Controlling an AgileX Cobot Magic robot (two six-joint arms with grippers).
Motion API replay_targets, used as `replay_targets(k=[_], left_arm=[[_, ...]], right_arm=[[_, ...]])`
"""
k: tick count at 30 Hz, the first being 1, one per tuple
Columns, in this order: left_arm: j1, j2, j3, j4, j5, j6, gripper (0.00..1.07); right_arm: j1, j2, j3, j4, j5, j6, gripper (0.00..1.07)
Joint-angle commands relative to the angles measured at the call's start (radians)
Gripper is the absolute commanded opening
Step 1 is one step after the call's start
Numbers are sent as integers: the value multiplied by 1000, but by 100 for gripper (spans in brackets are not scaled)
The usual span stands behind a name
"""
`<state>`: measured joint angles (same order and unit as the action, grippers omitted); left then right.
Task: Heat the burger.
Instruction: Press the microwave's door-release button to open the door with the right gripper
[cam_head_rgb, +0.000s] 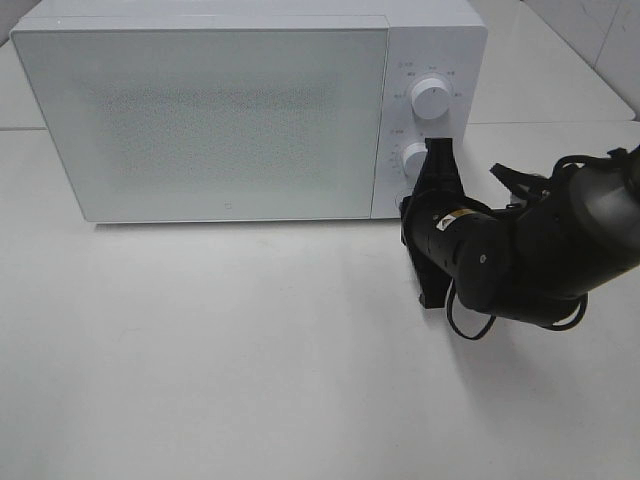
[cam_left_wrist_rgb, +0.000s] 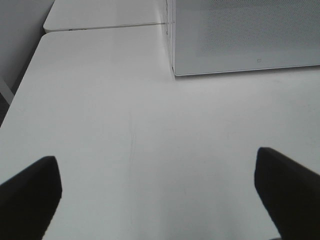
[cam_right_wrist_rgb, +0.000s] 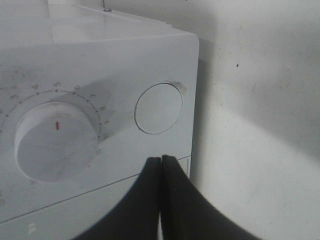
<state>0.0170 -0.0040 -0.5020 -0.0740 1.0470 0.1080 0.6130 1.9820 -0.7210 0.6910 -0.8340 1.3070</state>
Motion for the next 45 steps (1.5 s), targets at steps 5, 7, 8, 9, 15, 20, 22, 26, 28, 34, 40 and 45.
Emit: replay_targets(k=[5,7,8,9,15,20,22,26,28,34,40,45], left_arm=[[2,-22,2,-7,-9,-1,104],[2,-22,2,-8,-9,-1,104],[2,-22,2,-8,-9,-1,104],[2,-22,2,-8,-9,-1,104],[2,-22,2,-8,-9,-1,104],[2,-22,2,-8,-9,-1,104],[2,-22,2,-8,-9,-1,104],[2,-22,2,-8,-9,-1,104],[2,-22,2,-8,-9,-1,104],[2,-22,2,-8,-9,-1,104],[2,-22,2,-8,-9,-1,104],[2,-22,2,-8,-9,-1,104]], right_arm=[[-36,32,-58,-36,19,-1,0],[-45,39,-66,-42,35,-4,0],[-45,44,-70,-49,33,-4,0],[-56,54,-76,-60,34,-1,0],[-65,85,-101,-75,34,-1,0],[-79,93,-115,-76,25,-5,0],[-79,94,-118,-78,30,-10,0],[-89,102,-131,-78,24,-18,0],[-90,102,-133,-73,22,-18,0],[-113,105,-143,-70,31,-42,0],[-113,130,-173,-79,29,-41,0],[-113,138,-184,-72,6,-43,0]])
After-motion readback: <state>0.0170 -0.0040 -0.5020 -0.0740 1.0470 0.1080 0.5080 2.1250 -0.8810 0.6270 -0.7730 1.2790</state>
